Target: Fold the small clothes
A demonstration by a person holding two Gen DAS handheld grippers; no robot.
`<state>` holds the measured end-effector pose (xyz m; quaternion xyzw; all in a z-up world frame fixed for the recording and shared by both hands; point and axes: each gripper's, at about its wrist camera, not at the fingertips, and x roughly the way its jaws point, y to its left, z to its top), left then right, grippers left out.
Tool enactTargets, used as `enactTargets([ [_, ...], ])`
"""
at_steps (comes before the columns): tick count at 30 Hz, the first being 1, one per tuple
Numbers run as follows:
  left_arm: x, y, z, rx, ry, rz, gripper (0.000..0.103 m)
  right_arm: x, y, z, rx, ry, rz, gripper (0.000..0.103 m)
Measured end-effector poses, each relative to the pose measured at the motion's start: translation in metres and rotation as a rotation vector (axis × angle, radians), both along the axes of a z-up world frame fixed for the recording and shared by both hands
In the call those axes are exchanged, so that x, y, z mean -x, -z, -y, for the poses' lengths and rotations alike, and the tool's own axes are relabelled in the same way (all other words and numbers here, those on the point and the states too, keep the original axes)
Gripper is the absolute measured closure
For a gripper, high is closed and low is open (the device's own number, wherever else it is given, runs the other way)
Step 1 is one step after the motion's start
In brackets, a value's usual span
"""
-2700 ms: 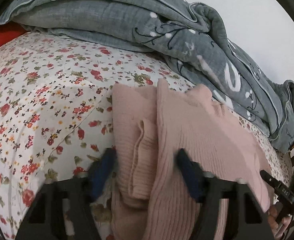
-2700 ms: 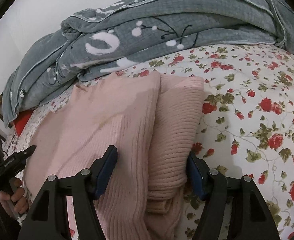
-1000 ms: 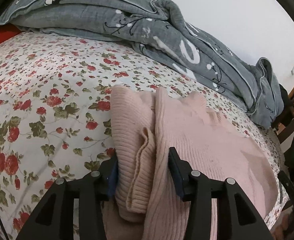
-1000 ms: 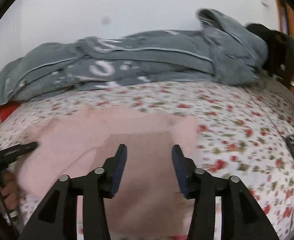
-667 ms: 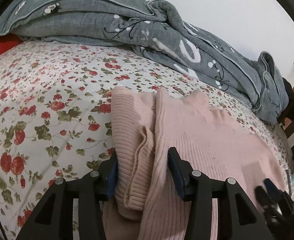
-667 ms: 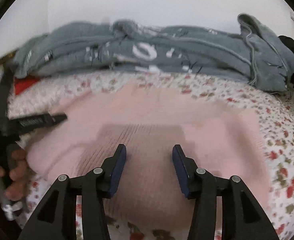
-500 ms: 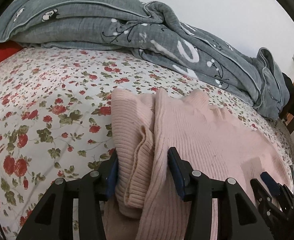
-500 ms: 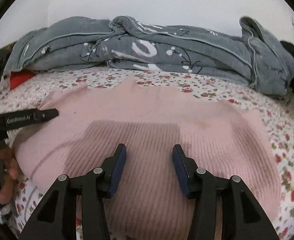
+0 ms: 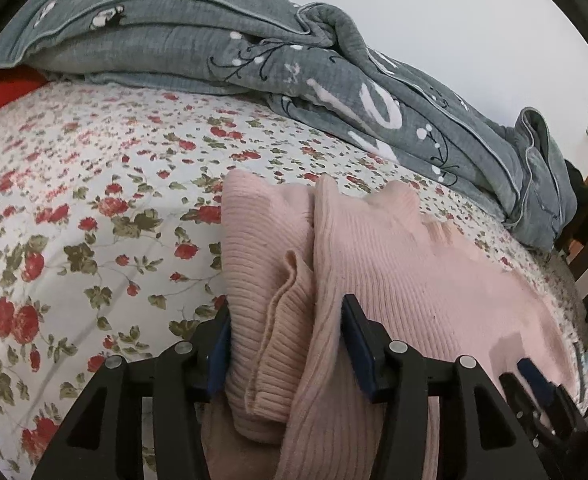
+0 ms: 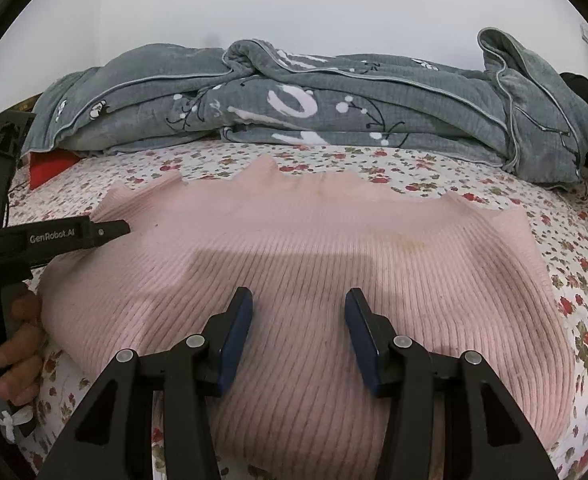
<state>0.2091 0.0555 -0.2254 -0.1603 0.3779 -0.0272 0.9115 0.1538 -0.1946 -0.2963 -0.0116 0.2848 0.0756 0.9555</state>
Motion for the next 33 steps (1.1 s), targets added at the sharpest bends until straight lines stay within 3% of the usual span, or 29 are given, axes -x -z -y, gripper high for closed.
enactTargets([
  [8,-0.001,0.0,0.002,-0.01,0.012,-0.006,0.051,0.004,-0.006,0.0,-0.025,0.024,-0.058,0.055],
  [16,-0.002,0.0,0.003,-0.009,-0.001,-0.004,0.049,-0.015,-0.003,-0.012,0.014,0.067,-0.05,0.046],
  [33,-0.001,0.002,0.001,0.01,0.011,0.005,0.044,-0.004,0.0,-0.014,0.022,0.073,-0.023,0.045],
])
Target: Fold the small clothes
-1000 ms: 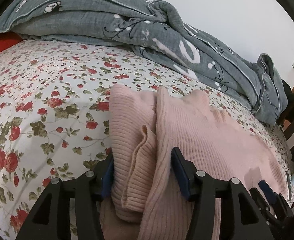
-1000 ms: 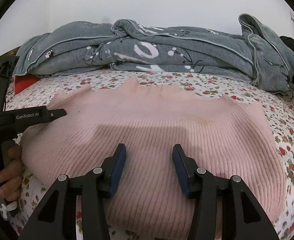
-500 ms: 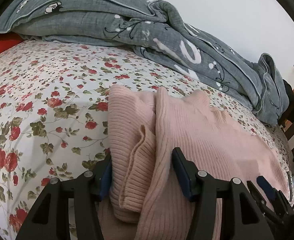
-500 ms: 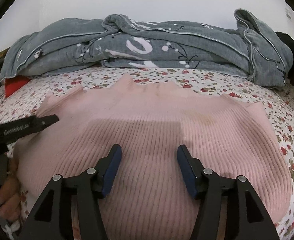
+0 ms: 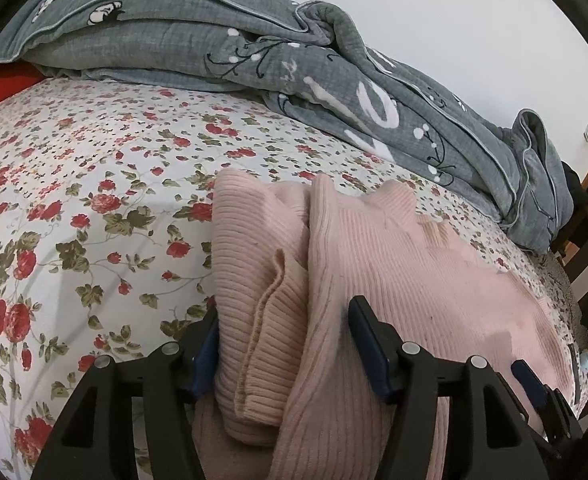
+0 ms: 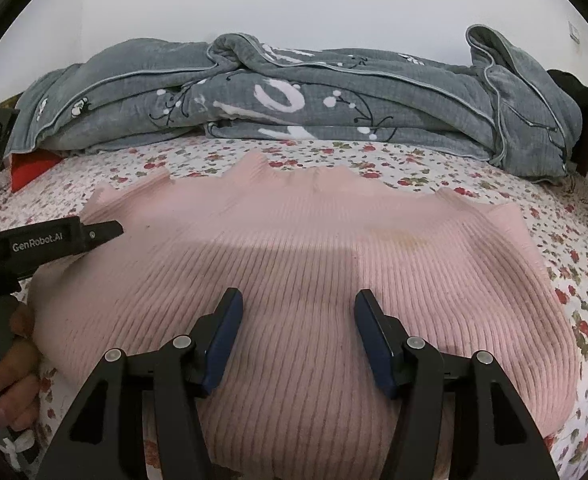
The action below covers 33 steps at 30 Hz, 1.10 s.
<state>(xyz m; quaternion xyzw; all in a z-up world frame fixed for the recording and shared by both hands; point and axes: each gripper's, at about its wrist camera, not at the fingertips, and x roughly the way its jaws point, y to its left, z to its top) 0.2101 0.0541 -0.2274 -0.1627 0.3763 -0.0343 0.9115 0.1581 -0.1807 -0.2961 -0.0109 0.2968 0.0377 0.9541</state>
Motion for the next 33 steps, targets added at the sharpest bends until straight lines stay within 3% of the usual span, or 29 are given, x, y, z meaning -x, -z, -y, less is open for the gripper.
enactTargets([
  [30,-0.0002,0.0017,-0.0009,-0.022,0.001,0.007,0.042,0.0004,0.0005,0.0012,0.0,-0.008,0.008,0.045],
  [33,-0.0001,-0.0006,0.0008,-0.015,0.034,0.012,0.064,0.0006,0.0004,0.0017,-0.002,-0.01,0.009,0.045],
])
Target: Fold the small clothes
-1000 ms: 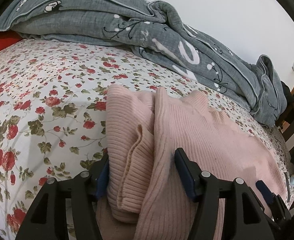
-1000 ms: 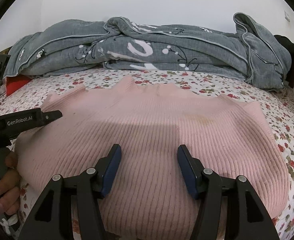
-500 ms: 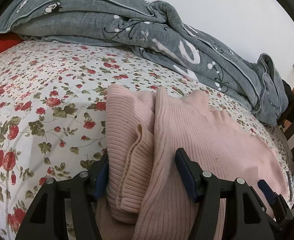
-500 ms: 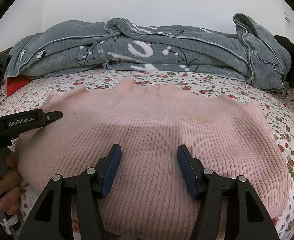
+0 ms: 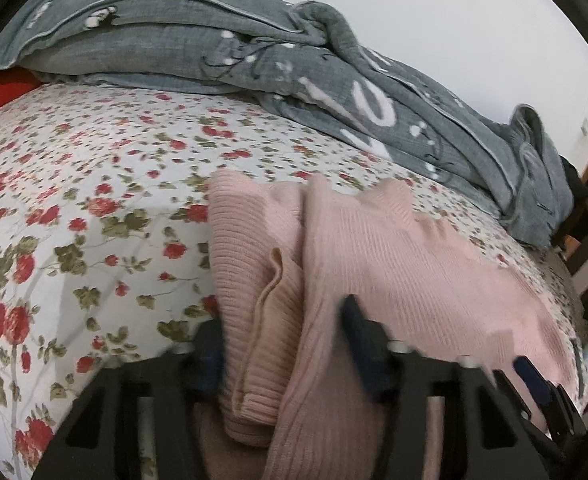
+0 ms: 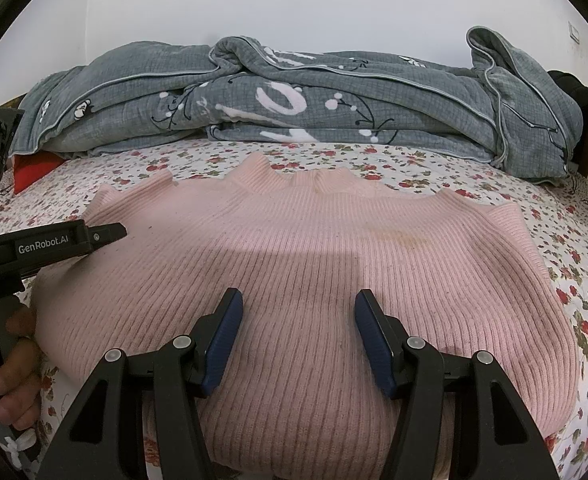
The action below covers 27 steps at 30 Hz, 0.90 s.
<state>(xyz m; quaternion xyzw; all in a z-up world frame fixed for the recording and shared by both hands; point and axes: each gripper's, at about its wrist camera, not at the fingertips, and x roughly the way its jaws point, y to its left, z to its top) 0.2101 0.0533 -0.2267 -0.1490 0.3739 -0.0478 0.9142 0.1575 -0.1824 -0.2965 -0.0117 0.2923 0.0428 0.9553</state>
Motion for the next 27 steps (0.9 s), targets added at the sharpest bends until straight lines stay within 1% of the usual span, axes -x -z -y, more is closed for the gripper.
enactTargets([
  [1,0.0,-0.002,0.0,-0.008,0.007,0.005,0.073,0.0,0.0,0.0,-0.001,-0.002,0.0,0.045],
  [2,0.001,-0.004,0.001,-0.013,0.014,0.009,0.077,0.001,-0.001,0.0,0.006,-0.008,0.001,0.045],
  [3,0.001,-0.006,0.001,-0.012,0.025,0.009,0.078,0.003,-0.002,-0.001,0.01,-0.013,0.003,0.046],
  [7,-0.001,-0.014,-0.005,0.041,0.032,-0.024,0.081,0.016,-0.008,0.003,-0.007,-0.042,0.007,0.045],
  [9,0.0,-0.026,-0.006,0.071,0.036,-0.027,0.081,0.021,-0.008,0.005,-0.005,-0.068,0.015,0.045],
  [10,0.001,-0.032,-0.005,0.077,0.038,-0.025,0.081,0.024,-0.01,0.008,-0.018,-0.082,0.018,0.045],
  [12,0.003,-0.048,0.001,0.07,0.052,-0.021,0.081,0.026,-0.017,0.022,-0.103,-0.128,0.013,0.045],
  [14,0.005,-0.063,0.011,0.052,0.063,-0.014,0.081,0.03,-0.028,0.044,-0.178,-0.138,0.033,0.045],
  [16,0.009,-0.08,0.025,0.044,0.078,0.002,0.081,0.035,-0.037,0.063,-0.206,-0.119,0.067,0.045],
  [20,0.011,-0.109,0.063,-0.001,0.088,0.019,0.081,0.043,-0.053,0.116,-0.227,-0.024,0.126,0.045],
  [24,0.015,-0.126,0.11,-0.024,0.119,0.02,0.081,0.046,-0.051,0.178,-0.363,0.077,0.104,0.045],
  [25,0.015,-0.129,0.125,-0.034,0.129,0.021,0.081,0.046,-0.051,0.19,-0.388,0.093,0.095,0.045],
  [27,0.016,-0.13,0.155,-0.055,0.15,0.012,0.081,0.05,-0.05,0.213,-0.408,0.138,0.092,0.045],
])
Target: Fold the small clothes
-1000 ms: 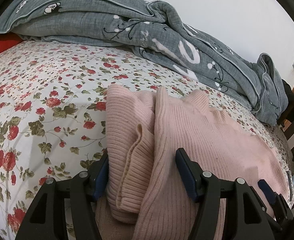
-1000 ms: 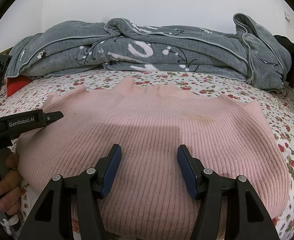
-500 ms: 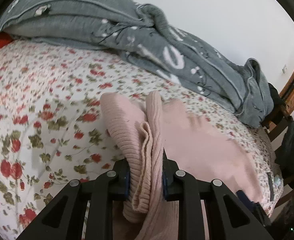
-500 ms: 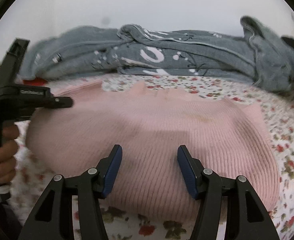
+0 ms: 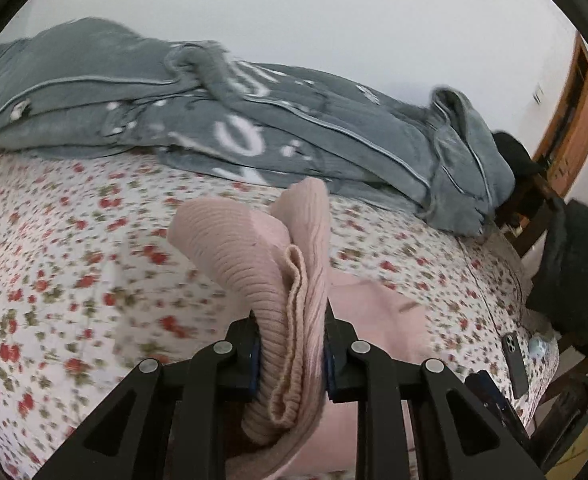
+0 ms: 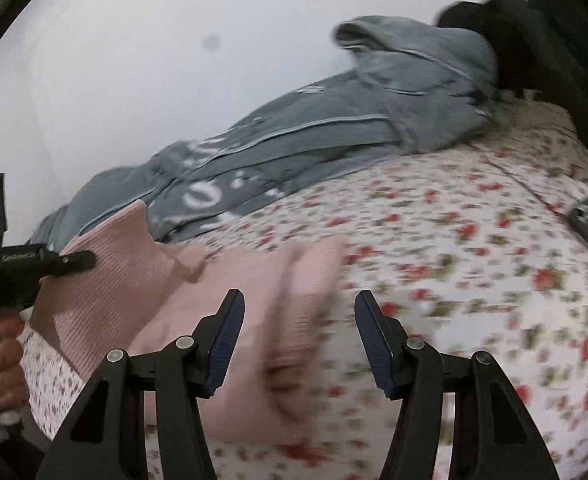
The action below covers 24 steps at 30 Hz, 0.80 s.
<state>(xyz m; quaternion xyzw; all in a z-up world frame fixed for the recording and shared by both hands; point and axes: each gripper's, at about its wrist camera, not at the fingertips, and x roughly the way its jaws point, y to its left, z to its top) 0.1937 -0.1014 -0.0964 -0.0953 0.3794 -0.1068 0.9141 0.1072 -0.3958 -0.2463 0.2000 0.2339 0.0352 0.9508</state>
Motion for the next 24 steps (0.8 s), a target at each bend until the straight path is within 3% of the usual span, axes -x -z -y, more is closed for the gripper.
enactTargets([
  [5,0.003,0.019,0.073,-0.019,0.06,-0.049,0.081,0.016,0.0,0.043,-0.007,0.087,0.014,0.045],
  [9,0.005,0.051,0.129,-0.101,0.11,-0.087,0.08,0.025,0.005,0.064,-0.02,0.108,0.002,0.045],
  [12,0.006,0.067,0.145,-0.098,0.194,-0.127,0.073,0.032,0.006,0.069,0.003,0.101,0.011,0.045],
  [15,0.01,0.057,0.133,0.002,0.248,-0.106,0.069,0.035,0.007,0.066,0.006,0.069,0.014,0.045],
  [17,0.012,0.046,0.121,0.084,0.283,-0.096,0.055,0.034,0.007,0.06,-0.003,0.036,0.014,0.045],
  [18,0.014,0.04,0.113,0.103,0.286,-0.081,0.053,0.032,0.006,0.056,-0.004,0.024,0.015,0.045],
  [24,0.025,0.027,0.06,0.01,0.177,0.033,0.052,0.025,-0.003,0.027,-0.091,-0.119,0.054,0.045],
])
